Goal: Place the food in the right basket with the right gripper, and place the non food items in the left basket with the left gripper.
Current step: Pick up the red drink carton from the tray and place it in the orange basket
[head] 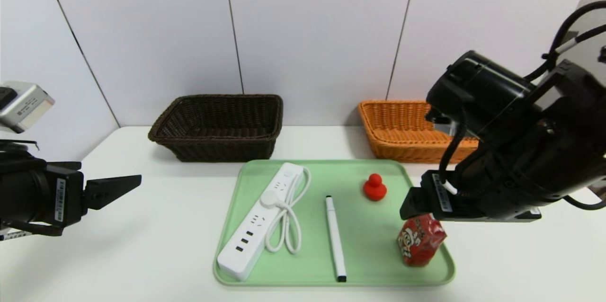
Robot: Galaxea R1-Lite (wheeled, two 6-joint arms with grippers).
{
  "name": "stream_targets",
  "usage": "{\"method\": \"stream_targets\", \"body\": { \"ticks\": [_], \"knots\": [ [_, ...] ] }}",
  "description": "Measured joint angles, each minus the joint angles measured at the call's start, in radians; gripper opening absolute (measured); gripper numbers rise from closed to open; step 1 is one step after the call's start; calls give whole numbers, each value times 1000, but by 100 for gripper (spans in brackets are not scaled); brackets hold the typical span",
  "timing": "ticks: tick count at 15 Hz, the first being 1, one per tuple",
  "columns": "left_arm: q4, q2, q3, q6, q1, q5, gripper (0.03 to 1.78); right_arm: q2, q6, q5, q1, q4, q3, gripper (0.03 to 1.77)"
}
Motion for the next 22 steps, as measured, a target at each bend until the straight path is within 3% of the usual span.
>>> {"method": "stream_targets", "body": {
  "ticks": [6, 14, 17, 21, 22],
  "knots": [
    [-25, 16, 5, 0, 0, 0, 169, 123, 44, 56, -39, -5, 7, 170],
    [-24, 11, 6, -1, 0, 0, 169, 197, 43, 59, -58, -23, 6, 167],
    [-24, 10, 8, -3, 0, -1, 169, 203, 43, 59, -63, -51, 8, 116],
    [-25, 10, 5, -3, 0, -2, 169, 209, 42, 97, -69, -59, 10, 72],
    [-26, 11, 3, -4, 1, -1, 169, 210, 42, 101, -72, -60, 10, 36]
  ]
}}
